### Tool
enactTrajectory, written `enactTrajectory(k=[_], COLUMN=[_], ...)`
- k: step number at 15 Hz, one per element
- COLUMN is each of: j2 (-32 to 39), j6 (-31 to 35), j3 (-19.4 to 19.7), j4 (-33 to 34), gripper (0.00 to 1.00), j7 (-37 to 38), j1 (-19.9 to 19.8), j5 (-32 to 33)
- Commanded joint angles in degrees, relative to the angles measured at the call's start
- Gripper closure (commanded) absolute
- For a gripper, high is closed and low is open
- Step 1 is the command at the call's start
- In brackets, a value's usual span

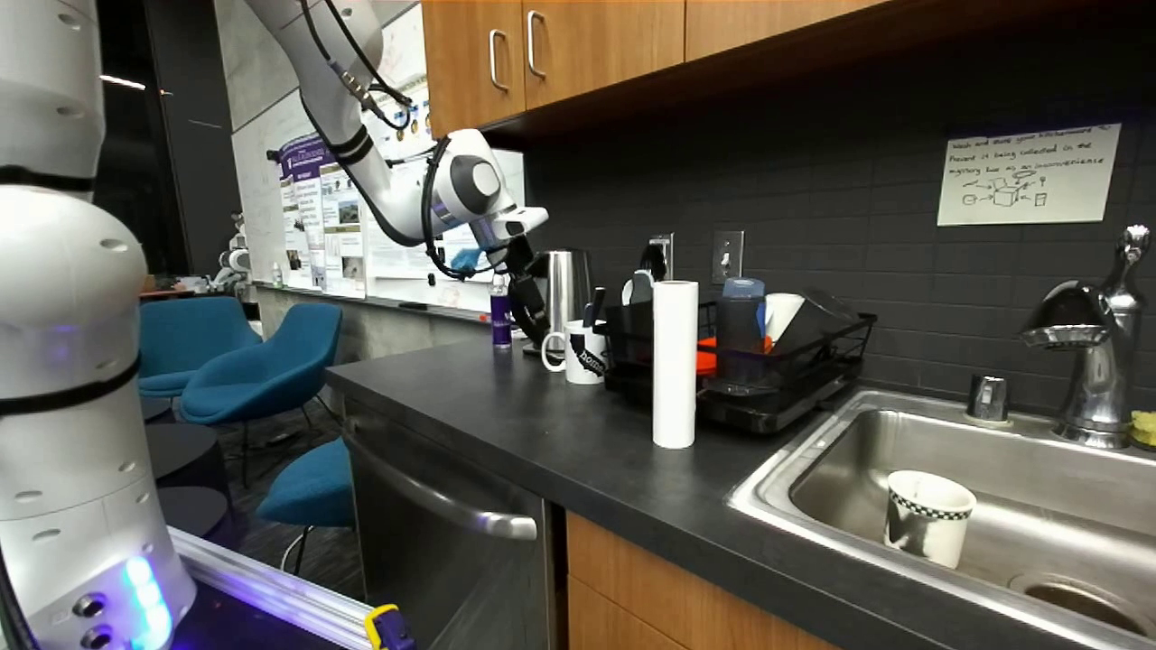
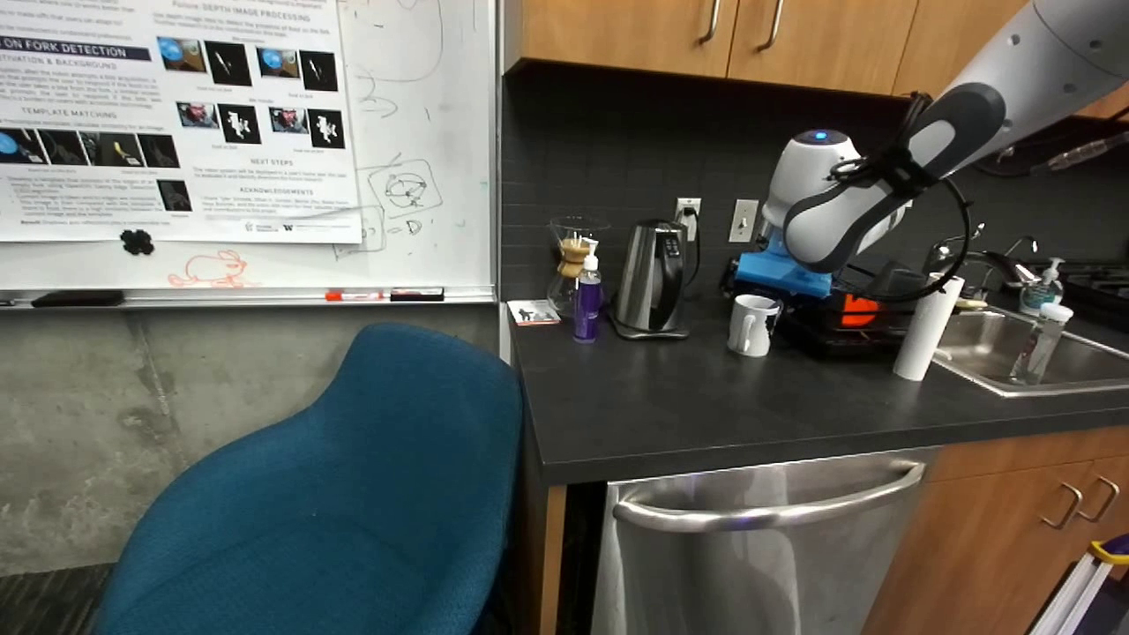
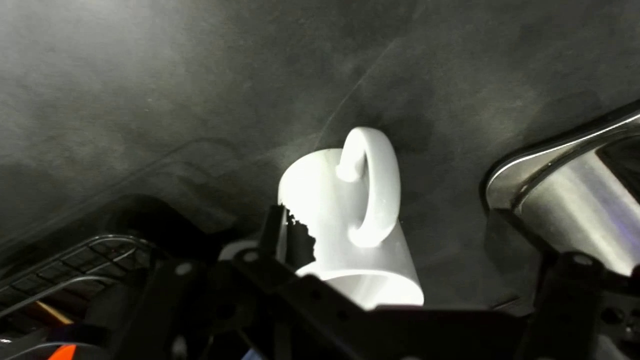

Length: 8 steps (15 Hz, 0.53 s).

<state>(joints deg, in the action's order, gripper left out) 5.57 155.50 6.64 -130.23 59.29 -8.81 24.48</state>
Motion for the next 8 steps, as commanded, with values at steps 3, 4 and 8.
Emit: enactTrajectory(k=[3,4,8], j2=[5.0,5.6,7.6], j6=[-0.4,-0.5,-0.8], j3=[3.5,4.1,5.7], j4=[4.8,5.4,7.0], gripper=[0.0,0.0,0.26], j7=[0.5,0.5,-0.1], j1=[2.9,3.3,4.4], j5=[0.3,0.3,-0.9])
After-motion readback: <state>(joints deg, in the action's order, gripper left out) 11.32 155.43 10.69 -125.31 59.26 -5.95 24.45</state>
